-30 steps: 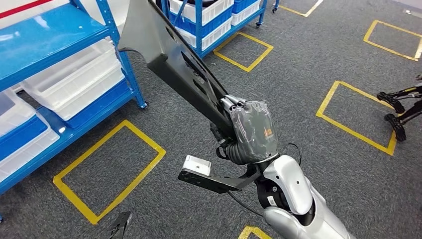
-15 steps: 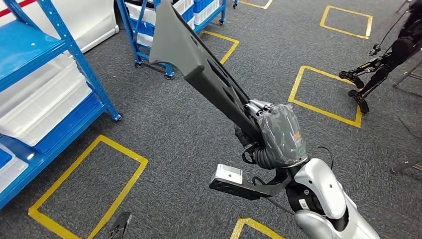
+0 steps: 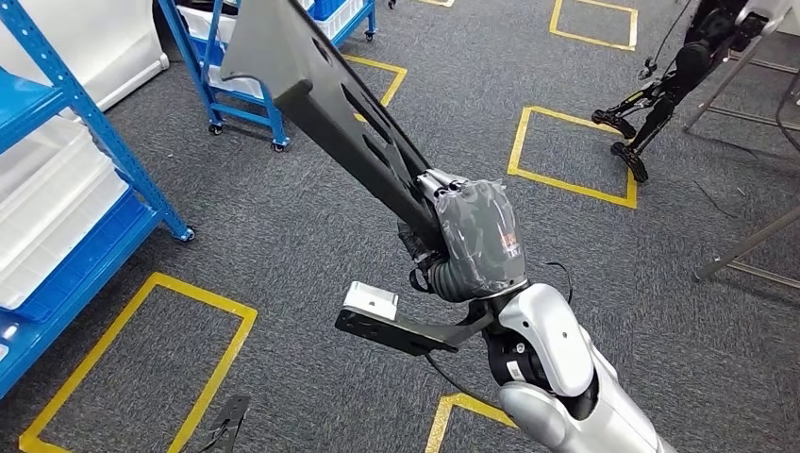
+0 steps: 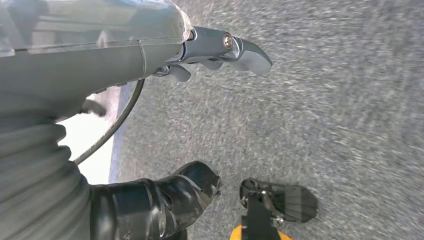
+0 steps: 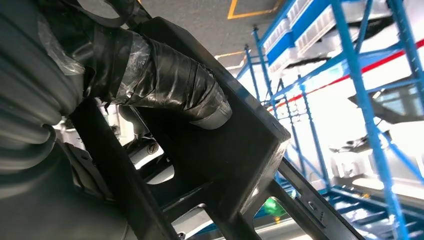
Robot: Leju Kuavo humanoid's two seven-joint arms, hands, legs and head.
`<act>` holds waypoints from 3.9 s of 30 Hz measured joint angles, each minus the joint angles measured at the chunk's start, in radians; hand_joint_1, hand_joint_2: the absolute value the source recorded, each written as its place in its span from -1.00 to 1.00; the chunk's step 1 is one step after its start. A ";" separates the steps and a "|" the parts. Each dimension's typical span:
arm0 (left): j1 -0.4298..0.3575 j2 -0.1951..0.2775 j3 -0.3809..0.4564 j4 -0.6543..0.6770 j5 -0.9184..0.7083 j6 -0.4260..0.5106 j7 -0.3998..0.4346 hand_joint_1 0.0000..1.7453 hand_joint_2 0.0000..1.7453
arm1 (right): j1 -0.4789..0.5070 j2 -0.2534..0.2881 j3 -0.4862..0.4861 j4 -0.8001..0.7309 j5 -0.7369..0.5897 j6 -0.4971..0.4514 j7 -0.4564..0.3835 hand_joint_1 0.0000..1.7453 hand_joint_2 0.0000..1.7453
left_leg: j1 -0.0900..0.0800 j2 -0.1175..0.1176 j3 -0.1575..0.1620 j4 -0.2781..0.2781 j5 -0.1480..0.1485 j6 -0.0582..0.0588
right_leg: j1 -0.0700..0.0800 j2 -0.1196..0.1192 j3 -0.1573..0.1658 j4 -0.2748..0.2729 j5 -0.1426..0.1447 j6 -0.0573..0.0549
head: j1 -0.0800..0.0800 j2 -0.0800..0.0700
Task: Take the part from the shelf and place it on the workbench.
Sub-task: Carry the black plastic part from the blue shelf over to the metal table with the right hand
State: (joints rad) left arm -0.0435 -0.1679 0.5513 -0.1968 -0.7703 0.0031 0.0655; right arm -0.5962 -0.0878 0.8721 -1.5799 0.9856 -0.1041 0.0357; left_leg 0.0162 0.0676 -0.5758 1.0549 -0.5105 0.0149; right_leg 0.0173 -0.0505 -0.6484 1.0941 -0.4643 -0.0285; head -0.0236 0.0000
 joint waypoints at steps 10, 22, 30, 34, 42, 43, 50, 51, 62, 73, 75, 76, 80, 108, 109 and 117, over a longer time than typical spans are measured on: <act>0.001 0.000 -0.012 -0.001 -0.014 -0.055 0.009 -1.00 1.00 | 0.136 -0.192 -0.093 -0.133 -0.034 -0.057 -0.076 1.00 1.00 | 0.004 -0.059 -0.099 0.239 -0.125 -0.019 | 0.002 0.070 0.043 -0.090 0.029 -0.027 | 0.002 0.000; 0.009 -0.005 -0.006 -0.002 0.020 -0.004 -0.015 -1.00 1.00 | 0.199 -0.280 -0.143 -0.198 -0.025 -0.053 -0.082 1.00 1.00 | 0.008 -0.091 0.008 -0.022 0.016 0.023 | -0.015 0.110 -0.034 0.041 -0.032 0.041 | 0.013 0.000; 0.015 0.002 0.004 -0.002 0.025 -0.073 -0.033 -1.00 1.00 | 0.185 -0.299 -0.164 -0.201 -0.058 -0.018 -0.106 1.00 1.00 | 0.002 0.000 0.027 -0.028 -0.001 0.015 | -0.029 0.015 -0.015 0.007 0.010 0.054 | 0.017 0.000; 0.010 0.002 0.008 -0.002 0.026 -0.103 -0.030 -1.00 1.00 | 0.172 -0.304 -0.173 -0.202 -0.056 -0.015 -0.106 1.00 1.00 | 0.002 0.029 0.039 -0.036 -0.008 -0.006 | -0.007 0.012 0.020 -0.060 0.019 0.031 | 0.017 0.000; -0.025 0.002 0.016 -0.002 0.018 -0.169 0.095 -1.00 1.00 | 0.154 -0.308 -0.179 -0.190 -0.039 -0.011 -0.106 1.00 1.00 | 0.006 -0.062 -0.120 0.248 -0.106 -0.011 | -0.010 0.091 0.044 -0.080 0.021 -0.006 | 0.014 0.000; -0.032 0.001 0.017 -0.002 0.019 -0.174 0.105 -1.00 1.00 | 0.154 -0.306 -0.179 -0.186 -0.038 -0.011 -0.109 1.00 1.00 | 0.006 -0.065 -0.114 0.217 -0.071 -0.010 | -0.010 0.103 0.044 -0.074 0.018 -0.005 | 0.014 0.000; -0.055 -0.002 0.023 -0.002 0.032 -0.217 0.109 -1.00 1.00 | 0.145 -0.295 -0.178 -0.164 -0.028 -0.009 -0.110 1.00 1.00 | 0.001 -0.121 -0.028 -0.001 0.027 0.010 | -0.026 0.174 0.018 -0.040 0.003 0.033 | 0.014 0.000; -0.056 -0.003 0.025 -0.003 0.035 -0.228 0.107 -1.00 1.00 | 0.142 -0.295 -0.178 -0.162 -0.027 -0.008 -0.109 1.00 1.00 | 0.002 -0.110 -0.023 -0.010 0.032 0.017 | -0.025 0.157 0.015 -0.035 -0.001 0.039 | 0.016 0.000; -0.063 -0.008 0.032 -0.003 0.041 -0.289 0.105 -1.00 1.00 | 0.058 -0.293 -0.177 -0.136 -0.029 0.031 -0.102 1.00 1.00 | 0.000 0.007 0.008 -0.032 0.018 0.013 | -0.017 -0.012 0.000 -0.047 0.040 0.050 | 0.023 0.000; -0.066 -0.014 0.043 -0.003 0.062 -0.298 0.109 -1.00 1.00 | -0.069 -0.307 -0.198 -0.118 -0.091 0.089 -0.094 1.00 1.00 | 0.003 -0.060 -0.130 0.230 -0.079 -0.011 | -0.008 0.095 0.035 -0.081 0.031 -0.007 | 0.019 0.000; -0.067 -0.014 0.045 -0.003 0.065 -0.299 0.108 -1.00 1.00 | -0.079 -0.307 -0.205 -0.116 -0.093 0.089 -0.091 1.00 1.00 | 0.004 -0.079 -0.095 0.126 -0.003 -0.007 | -0.011 0.122 0.034 -0.064 0.019 0.000 | 0.019 0.000; -0.067 -0.015 0.045 -0.003 0.066 -0.299 0.108 -1.00 1.00 | -0.083 -0.307 -0.208 -0.115 -0.092 0.089 -0.090 1.00 1.00 | 0.005 -0.102 -0.071 0.070 0.021 -0.006 | -0.011 0.133 0.030 -0.052 0.012 0.005 | 0.019 0.000; -0.066 -0.018 0.050 -0.003 0.069 -0.300 0.106 -1.00 1.00 | -0.091 -0.309 -0.217 -0.111 -0.092 0.091 -0.089 1.00 1.00 | 0.001 -0.129 -0.041 0.005 0.029 0.007 | -0.022 0.175 0.012 -0.039 0.005 0.031 | 0.018 0.000; -0.063 -0.029 0.060 -0.003 0.078 -0.313 0.104 -1.00 1.00 | -0.109 -0.321 -0.241 -0.084 -0.088 0.109 -0.076 1.00 1.00 | 0.005 -0.133 -0.085 0.015 0.088 -0.004 | -0.018 0.151 0.073 -0.061 -0.020 0.015 | 0.023 0.000; -0.062 -0.028 0.060 -0.003 0.079 -0.314 0.104 -1.00 1.00 | -0.110 -0.321 -0.241 -0.081 -0.088 0.110 -0.075 1.00 1.00 | 0.004 -0.142 -0.078 -0.003 0.086 0.001 | -0.022 0.162 0.070 -0.059 -0.020 0.023 | 0.023 0.000; -0.063 -0.033 0.066 -0.004 0.080 -0.314 0.101 -1.00 1.00 | -0.121 -0.323 -0.241 -0.068 -0.084 0.113 -0.071 1.00 1.00 | 0.004 -0.064 0.004 -0.053 0.051 0.032 | -0.029 0.062 -0.067 0.160 -0.092 0.066 | 0.033 0.000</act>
State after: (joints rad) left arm -0.1064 -0.2007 0.6173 -0.2007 -0.6902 -0.3113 0.1670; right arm -0.7171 -0.4105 0.6314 -1.6477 0.9018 0.0088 -0.0356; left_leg 0.0204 0.0037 -0.5713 1.0018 -0.4592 0.0470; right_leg -0.0115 0.0116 -0.7153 1.2541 -0.5560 0.0370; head 0.0092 0.0000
